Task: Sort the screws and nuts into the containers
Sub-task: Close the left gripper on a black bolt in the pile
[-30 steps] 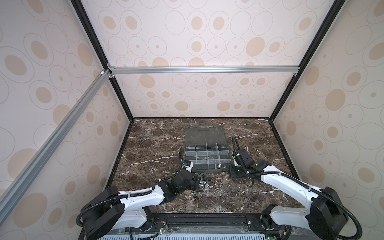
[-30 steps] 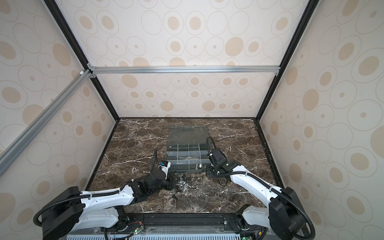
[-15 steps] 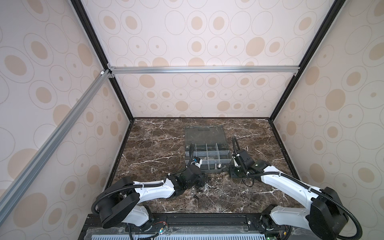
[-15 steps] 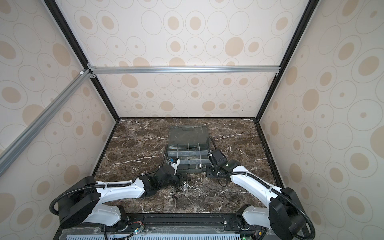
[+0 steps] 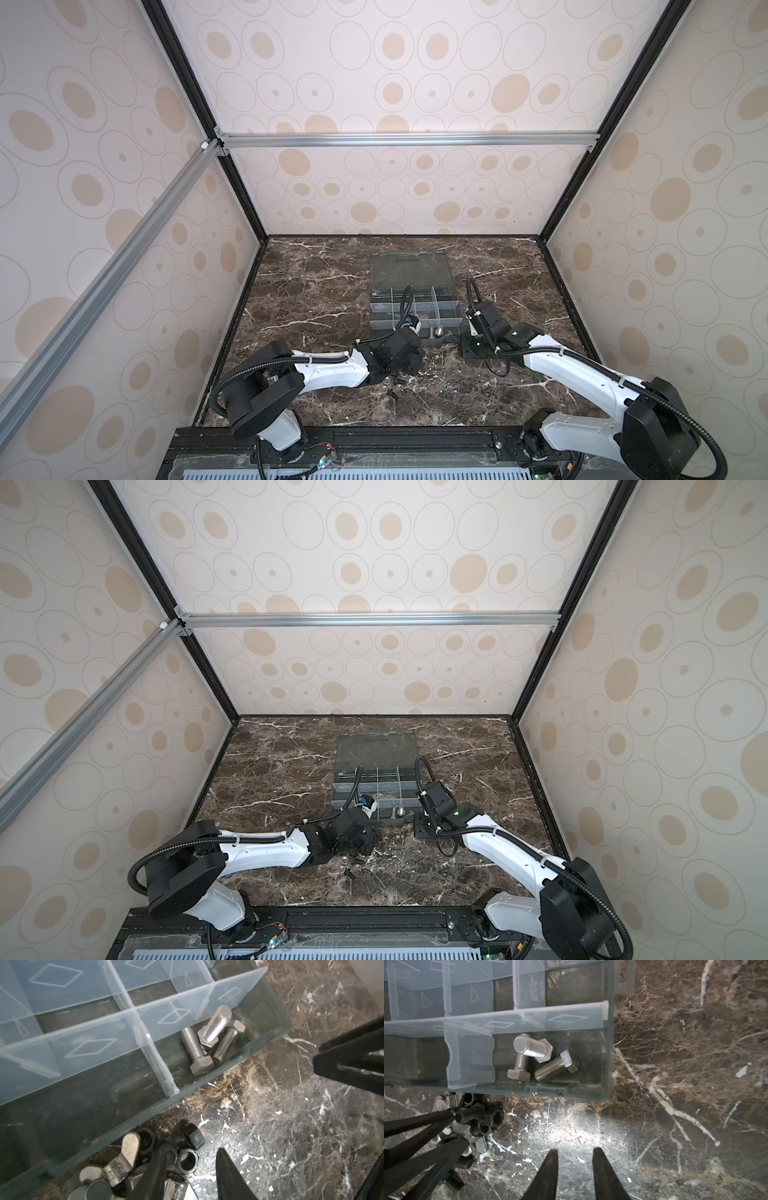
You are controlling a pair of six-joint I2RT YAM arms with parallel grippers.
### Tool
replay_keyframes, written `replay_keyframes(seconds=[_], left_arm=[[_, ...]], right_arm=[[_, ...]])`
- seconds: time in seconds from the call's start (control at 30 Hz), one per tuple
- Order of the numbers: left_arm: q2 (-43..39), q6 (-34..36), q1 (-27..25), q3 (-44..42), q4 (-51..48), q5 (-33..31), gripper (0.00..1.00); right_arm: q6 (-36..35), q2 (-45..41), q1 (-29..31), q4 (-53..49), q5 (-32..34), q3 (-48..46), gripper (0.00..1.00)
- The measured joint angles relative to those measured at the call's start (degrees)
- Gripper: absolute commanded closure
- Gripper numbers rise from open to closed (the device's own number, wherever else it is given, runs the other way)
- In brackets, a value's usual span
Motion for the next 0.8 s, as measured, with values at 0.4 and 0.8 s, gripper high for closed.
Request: replay_keyframes(seconds=[0.4,0.8], left_arm=[[1.3,1.1,-0.5,1.8,-3.8,-3.7,0.64],[3.2,1.4,-0.8,1.8,-3.7,-4.3,0.73]], right_arm=[[0.2,0.0,0.0,0.4,-0.1,-0.9,0.68],[0.2,-0.4,0.0,0.4,-0.3,-0.9,0.68]])
